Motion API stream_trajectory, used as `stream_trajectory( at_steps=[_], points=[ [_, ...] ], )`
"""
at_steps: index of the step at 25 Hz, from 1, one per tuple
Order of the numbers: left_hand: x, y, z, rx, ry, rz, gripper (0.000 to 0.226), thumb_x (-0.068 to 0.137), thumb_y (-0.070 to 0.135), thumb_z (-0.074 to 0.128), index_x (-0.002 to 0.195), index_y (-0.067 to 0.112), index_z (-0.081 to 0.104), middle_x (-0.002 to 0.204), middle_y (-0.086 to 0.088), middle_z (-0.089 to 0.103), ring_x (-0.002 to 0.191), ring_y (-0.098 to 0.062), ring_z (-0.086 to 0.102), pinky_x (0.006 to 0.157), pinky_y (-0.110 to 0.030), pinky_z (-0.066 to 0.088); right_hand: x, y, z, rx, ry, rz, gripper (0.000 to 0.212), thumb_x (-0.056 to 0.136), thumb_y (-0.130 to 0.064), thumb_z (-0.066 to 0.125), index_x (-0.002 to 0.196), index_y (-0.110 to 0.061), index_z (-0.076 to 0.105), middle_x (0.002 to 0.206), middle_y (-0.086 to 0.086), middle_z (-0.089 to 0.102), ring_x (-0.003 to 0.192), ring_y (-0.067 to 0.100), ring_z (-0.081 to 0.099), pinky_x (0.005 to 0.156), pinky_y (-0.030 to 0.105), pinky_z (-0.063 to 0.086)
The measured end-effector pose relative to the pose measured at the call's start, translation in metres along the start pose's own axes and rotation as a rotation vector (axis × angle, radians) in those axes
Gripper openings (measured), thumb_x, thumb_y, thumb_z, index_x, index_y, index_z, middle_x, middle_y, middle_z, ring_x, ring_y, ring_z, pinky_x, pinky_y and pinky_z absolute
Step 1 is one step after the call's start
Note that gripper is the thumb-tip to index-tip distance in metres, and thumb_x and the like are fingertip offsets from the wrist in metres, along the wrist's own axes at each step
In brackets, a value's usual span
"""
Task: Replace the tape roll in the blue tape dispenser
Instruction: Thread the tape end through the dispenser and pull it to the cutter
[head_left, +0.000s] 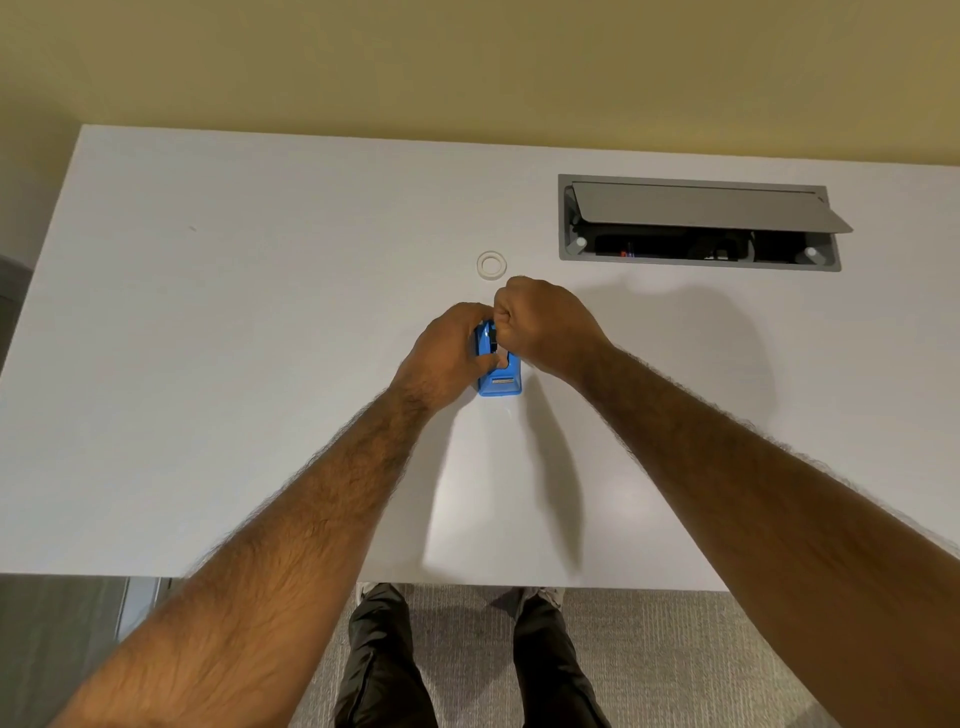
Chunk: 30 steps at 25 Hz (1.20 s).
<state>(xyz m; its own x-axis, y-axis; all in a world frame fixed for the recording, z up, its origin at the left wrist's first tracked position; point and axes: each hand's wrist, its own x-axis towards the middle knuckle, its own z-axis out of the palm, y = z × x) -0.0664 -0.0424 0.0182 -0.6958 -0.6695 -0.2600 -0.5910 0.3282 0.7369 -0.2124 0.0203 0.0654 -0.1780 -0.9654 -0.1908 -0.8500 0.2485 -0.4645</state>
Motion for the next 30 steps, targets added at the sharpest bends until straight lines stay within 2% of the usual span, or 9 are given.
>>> stream_trajectory(
  at_steps=[3,5,8,12,16,20,24,27,30],
  points=[
    [-0.006,-0.009,-0.012,-0.148,-0.122,-0.004,0.087,0.067,0.038,0.089,0.142,0.026,0.047,0.137,0.01,0.056,0.117,-0.009,0.055,0.099,-0.024,0.044,-0.005,0.0,0.006,-0.021,0.035,0.003,0.016,0.084,-0.021,0.052,0.07,-0.014,0.049,0.069,0.007,0.052,0.057,0.017,0.047,0.048,0.019,0.027],
    [-0.012,-0.016,-0.014,-0.104,-0.181,0.008,0.104,0.061,0.046,0.091,0.149,0.03,0.038,0.148,0.011,0.048,0.13,-0.007,0.046,0.108,-0.026,0.037,-0.008,0.0,0.008,-0.042,0.044,0.005,0.017,0.086,-0.023,0.053,0.072,-0.015,0.048,0.069,0.005,0.05,0.057,0.016,0.047,0.049,0.021,0.029],
    [-0.018,-0.023,-0.008,-0.036,-0.171,0.011,0.112,0.062,0.046,0.091,0.154,0.029,0.029,0.156,0.009,0.039,0.14,-0.011,0.038,0.115,-0.033,0.031,-0.013,0.0,0.013,-0.083,0.065,0.003,0.018,0.085,-0.024,0.055,0.073,-0.017,0.045,0.069,0.002,0.047,0.057,0.016,0.046,0.048,0.018,0.026],
    [-0.015,-0.025,-0.003,-0.011,-0.16,0.02,0.111,0.065,0.047,0.089,0.155,0.028,0.027,0.157,0.007,0.039,0.143,-0.016,0.037,0.118,-0.044,0.031,-0.027,0.001,0.023,-0.166,0.11,-0.018,0.019,0.081,-0.02,0.059,0.072,-0.017,0.043,0.072,0.0,0.043,0.06,0.018,0.044,0.052,0.022,0.026],
    [-0.016,-0.027,-0.001,0.032,-0.15,0.031,0.106,0.069,0.046,0.087,0.155,0.027,0.028,0.157,0.006,0.039,0.143,-0.018,0.036,0.117,-0.047,0.032,-0.039,0.004,0.031,-0.307,0.158,-0.086,0.018,0.077,-0.016,0.071,0.084,-0.011,0.055,0.076,0.001,0.044,0.065,0.016,0.04,0.053,0.027,0.032],
    [-0.015,-0.027,-0.003,0.056,-0.142,0.039,0.104,0.072,0.043,0.086,0.156,0.027,0.027,0.157,0.004,0.039,0.142,-0.018,0.037,0.117,-0.045,0.033,-0.049,0.005,0.04,-0.332,0.196,-0.076,0.023,0.078,-0.021,0.075,0.092,-0.011,0.06,0.082,0.006,0.061,0.066,0.012,0.04,0.055,0.023,0.032],
    [-0.015,-0.025,-0.004,0.028,-0.155,0.055,0.102,0.074,0.039,0.086,0.156,0.028,0.026,0.156,0.004,0.039,0.141,-0.016,0.038,0.117,-0.04,0.033,-0.058,0.005,0.047,-0.318,0.229,-0.023,0.016,0.085,-0.022,0.069,0.095,-0.012,0.061,0.083,0.003,0.06,0.067,0.012,0.041,0.055,0.022,0.032],
    [-0.015,-0.025,-0.01,-0.04,-0.183,0.086,0.094,0.079,0.031,0.082,0.155,0.032,0.026,0.155,0.007,0.038,0.136,-0.006,0.037,0.114,-0.029,0.031,-0.064,0.003,0.05,-0.292,0.254,-0.018,0.023,0.088,-0.019,0.063,0.109,-0.011,0.062,0.088,0.003,0.061,0.07,0.014,0.048,0.057,0.022,0.037],
    [-0.013,-0.026,-0.015,-0.059,-0.23,0.11,0.081,0.086,0.022,0.073,0.155,0.03,0.029,0.154,0.006,0.039,0.137,-0.007,0.037,0.115,-0.027,0.03,-0.073,0.0,0.055,-0.329,0.292,-0.033,0.027,0.088,-0.015,0.06,0.114,-0.01,0.062,0.087,0.004,0.062,0.071,0.018,0.052,0.058,0.026,0.041]
  ],
)
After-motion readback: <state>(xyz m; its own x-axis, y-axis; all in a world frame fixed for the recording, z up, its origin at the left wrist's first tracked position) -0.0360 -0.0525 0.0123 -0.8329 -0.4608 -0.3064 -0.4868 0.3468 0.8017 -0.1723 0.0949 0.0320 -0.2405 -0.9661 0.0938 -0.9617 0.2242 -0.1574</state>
